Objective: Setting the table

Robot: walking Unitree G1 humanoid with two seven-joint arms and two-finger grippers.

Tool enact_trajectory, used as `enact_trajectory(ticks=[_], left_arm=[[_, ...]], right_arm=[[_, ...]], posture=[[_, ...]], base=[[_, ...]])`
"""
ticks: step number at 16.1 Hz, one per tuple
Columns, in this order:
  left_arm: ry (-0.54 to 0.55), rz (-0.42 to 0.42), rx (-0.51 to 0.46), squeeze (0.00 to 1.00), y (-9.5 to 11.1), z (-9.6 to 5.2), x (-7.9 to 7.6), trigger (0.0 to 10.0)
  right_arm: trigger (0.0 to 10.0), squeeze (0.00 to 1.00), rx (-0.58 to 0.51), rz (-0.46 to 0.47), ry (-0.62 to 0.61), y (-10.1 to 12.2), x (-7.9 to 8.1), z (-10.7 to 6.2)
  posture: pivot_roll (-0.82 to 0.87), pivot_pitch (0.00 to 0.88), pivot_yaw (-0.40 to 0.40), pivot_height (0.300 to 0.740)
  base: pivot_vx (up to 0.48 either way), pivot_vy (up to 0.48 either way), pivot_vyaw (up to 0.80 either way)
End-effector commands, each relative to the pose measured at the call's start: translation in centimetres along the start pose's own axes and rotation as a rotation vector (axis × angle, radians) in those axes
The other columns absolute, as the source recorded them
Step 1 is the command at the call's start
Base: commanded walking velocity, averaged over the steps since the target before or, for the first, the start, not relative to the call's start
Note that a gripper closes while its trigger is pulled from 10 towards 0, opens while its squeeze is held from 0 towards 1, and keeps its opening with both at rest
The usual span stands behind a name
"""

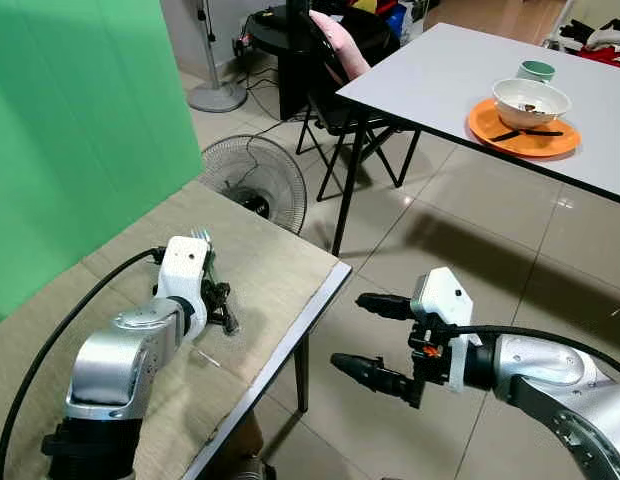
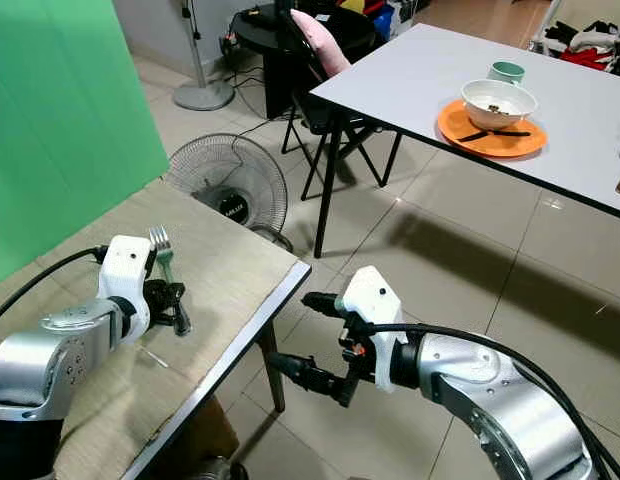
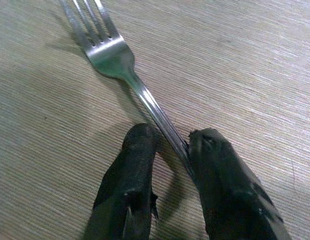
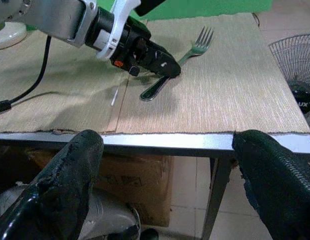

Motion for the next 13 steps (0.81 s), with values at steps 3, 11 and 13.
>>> enact_trajectory(ticks=[3, 11, 13], left_arm=[[-0.037, 0.035, 0.042, 0.0, -0.3, -0.2, -0.3, 0.0], [-0.139, 0.145, 0.003, 0.0, 0.0, -1.1, -0.6, 0.0], [-0.167, 0.154, -0.041, 0.0, 0.3, -1.5, -0.8, 0.0]], right_arm=[[10.0, 0.0, -0.008, -0.017, 0.011, 0.3, -0.1, -0.2], [10.0, 0.0, -0.007, -0.026, 0.009, 0.2, -0.4, -0.3], [10.0, 0.0, -0.013, -0.019, -0.009, 0.2, -0.5, -0.3]], posture=[[-0.01, 0.032, 0.034, 0.74], [-0.01, 0.028, 0.028, 0.74], [-0.02, 0.025, 0.03, 0.74]], base=[[0.0, 0.0, 0.0], [0.0, 0.0, 0.0], [0.0, 0.0, 0.0]])
Point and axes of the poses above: a point about 5 cm out from each wrist's last joint towards the gripper, its own z axis pointing out of the wrist towards the gripper, its own y axis along the axis of the wrist's last joint, x = y × z, the point moved 1 cm from there along z, pointing out of the wrist towards the gripper, and after that the axes turned 5 degrees about -z, right-handed, at the moved point
